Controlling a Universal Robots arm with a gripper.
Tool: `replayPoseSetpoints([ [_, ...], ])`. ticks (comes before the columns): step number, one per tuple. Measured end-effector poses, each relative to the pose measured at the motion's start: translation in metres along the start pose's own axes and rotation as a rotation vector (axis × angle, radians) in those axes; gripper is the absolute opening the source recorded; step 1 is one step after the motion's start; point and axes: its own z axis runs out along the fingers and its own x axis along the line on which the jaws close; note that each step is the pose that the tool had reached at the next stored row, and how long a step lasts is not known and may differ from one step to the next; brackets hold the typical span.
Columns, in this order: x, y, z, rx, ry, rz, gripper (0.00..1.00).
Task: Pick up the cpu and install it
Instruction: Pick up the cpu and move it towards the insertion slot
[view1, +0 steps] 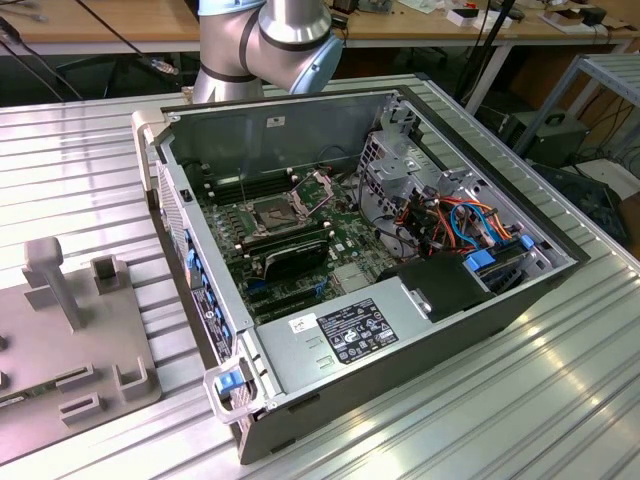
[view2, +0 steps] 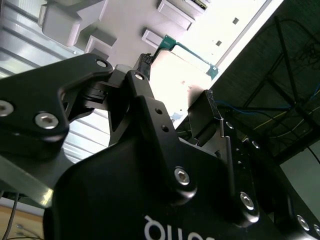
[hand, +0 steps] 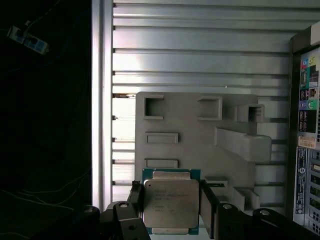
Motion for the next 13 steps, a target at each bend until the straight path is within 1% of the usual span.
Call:
replayPoseSetpoints([
  [5,-0.0008,0.0,0.0001,0.0,-0.0001,0.0,0.55],
  [13,-0.007,-0.0001,0.0001,0.0,0.0,0.0,0.55],
])
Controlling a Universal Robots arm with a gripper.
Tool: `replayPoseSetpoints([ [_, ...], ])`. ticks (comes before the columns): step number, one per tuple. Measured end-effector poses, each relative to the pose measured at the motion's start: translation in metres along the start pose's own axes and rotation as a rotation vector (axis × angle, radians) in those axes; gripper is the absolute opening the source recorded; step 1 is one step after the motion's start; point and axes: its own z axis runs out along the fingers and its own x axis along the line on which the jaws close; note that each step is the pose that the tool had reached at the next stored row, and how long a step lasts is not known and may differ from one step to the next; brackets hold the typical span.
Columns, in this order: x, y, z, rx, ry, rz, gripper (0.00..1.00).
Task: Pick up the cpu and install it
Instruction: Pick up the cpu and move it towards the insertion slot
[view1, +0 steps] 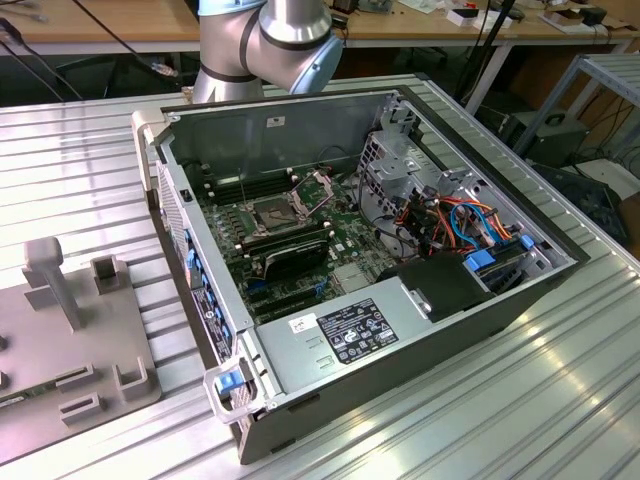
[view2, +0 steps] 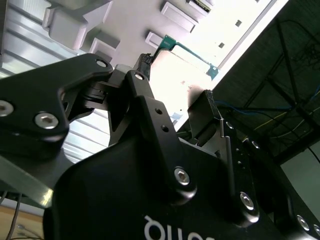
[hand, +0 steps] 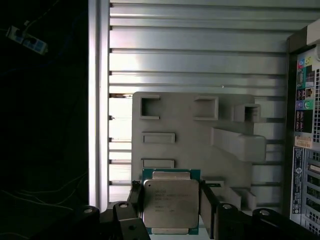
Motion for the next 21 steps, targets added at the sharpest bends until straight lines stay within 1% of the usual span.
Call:
replayPoseSetpoints([
  [9,-0.0076,-0.0001,0.0001,0.0,0.0,0.0,0.55],
  [15,-0.014,-0.0002,0.0001,0.0,0.0,0.0,0.55],
  [17,-0.0177,-0.0002,0.0002,-0.0001,-0.0001,0.0,0.55],
  [21,-0.0184,-0.0002,0.0002,-0.0001,-0.0001,0.0,0.55],
])
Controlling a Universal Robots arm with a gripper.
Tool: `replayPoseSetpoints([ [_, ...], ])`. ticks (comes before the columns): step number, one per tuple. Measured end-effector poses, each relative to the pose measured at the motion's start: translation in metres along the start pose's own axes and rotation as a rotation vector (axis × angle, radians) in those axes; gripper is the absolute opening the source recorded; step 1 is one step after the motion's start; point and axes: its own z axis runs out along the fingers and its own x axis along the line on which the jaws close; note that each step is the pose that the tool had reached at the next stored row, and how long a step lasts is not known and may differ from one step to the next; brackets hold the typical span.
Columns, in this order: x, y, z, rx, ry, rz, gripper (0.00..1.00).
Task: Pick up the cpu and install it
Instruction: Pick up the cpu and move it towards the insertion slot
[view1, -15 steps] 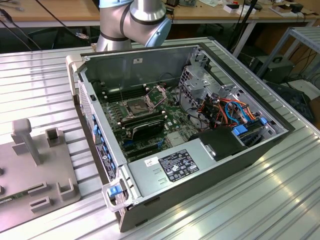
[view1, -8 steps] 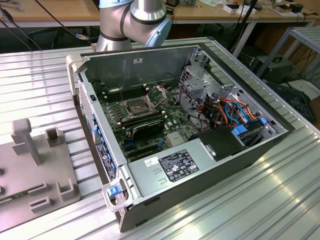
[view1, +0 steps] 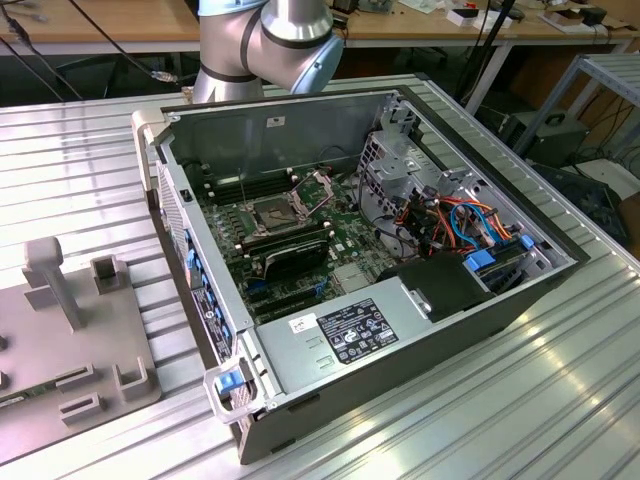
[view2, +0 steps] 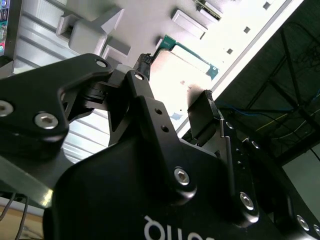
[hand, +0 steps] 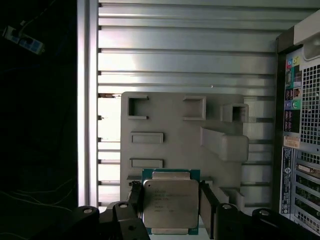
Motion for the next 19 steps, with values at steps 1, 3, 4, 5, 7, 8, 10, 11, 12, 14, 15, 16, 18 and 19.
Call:
replayPoseSetpoints([
  [1,0.0,0.0,0.0,0.0,0.0,0.0,0.55],
  [3,-0.0001,0.0,0.0,0.0,0.0,0.0,0.55],
  [4,-0.0004,0.0,0.0,0.0,0.0,0.0,0.55],
  [5,-0.001,0.0,0.0,0.0,0.0,0.0,0.55],
  [7,-0.0023,0.0,0.0,0.0,0.0,0.0,0.55],
  [8,-0.0033,-0.0001,0.0,0.0,0.0,0.0,0.55],
  [10,-0.0048,-0.0001,0.0,0.0,0.0,0.0,0.55],
  [11,-0.0058,-0.0001,0.0,0.0,0.0,0.0,0.55],
  [12,-0.0067,-0.0001,0.0001,0.0,0.0,0.0,0.55],
  [14,-0.0081,-0.0001,0.0001,0.0,0.0,0.0,0.55],
  [15,-0.0088,-0.0001,0.0001,0.0001,0.0,0.0,0.55],
  [16,-0.0093,-0.0001,0.0001,0.0,0.0001,0.0,0.55],
  [18,-0.0104,-0.0001,0.0001,0.0,0.0,0.0,0.55],
  [19,-0.0109,-0.0001,0.0001,0.0,0.0,0.0,0.55],
])
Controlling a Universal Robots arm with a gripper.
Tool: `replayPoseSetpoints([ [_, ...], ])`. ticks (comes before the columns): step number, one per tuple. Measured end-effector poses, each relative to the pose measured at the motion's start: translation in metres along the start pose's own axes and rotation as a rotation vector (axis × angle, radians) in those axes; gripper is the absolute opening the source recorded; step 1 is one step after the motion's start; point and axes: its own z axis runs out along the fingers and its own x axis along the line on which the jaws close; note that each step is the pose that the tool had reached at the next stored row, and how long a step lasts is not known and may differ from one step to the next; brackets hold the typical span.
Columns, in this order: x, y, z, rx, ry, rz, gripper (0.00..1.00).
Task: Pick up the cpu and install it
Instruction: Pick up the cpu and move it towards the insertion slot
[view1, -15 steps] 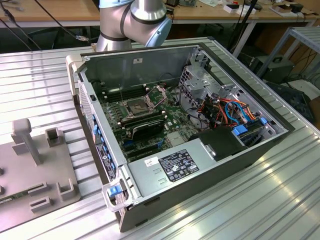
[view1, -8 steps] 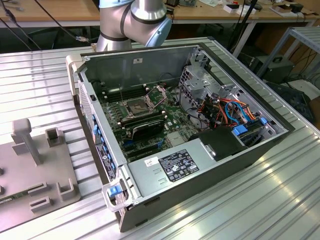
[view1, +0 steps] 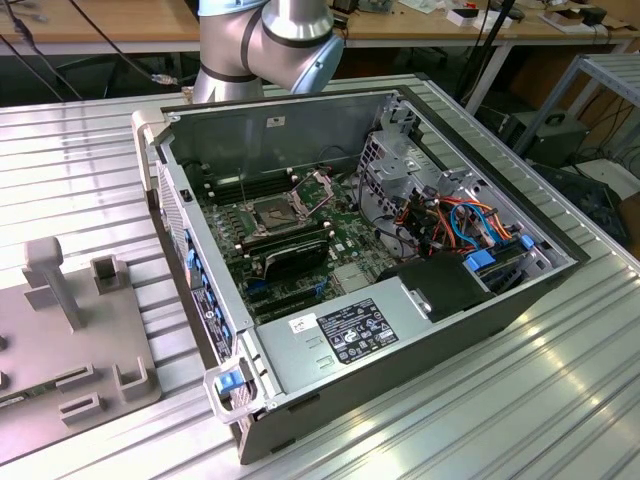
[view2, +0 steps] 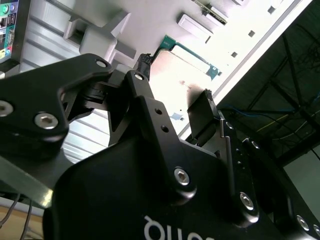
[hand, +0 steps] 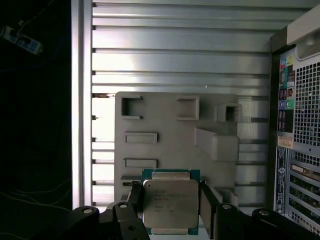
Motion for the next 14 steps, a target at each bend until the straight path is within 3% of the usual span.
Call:
replayPoseSetpoints([
  [14,-0.006,-0.0001,0.0001,0.0,0.0,0.0,0.55],
])
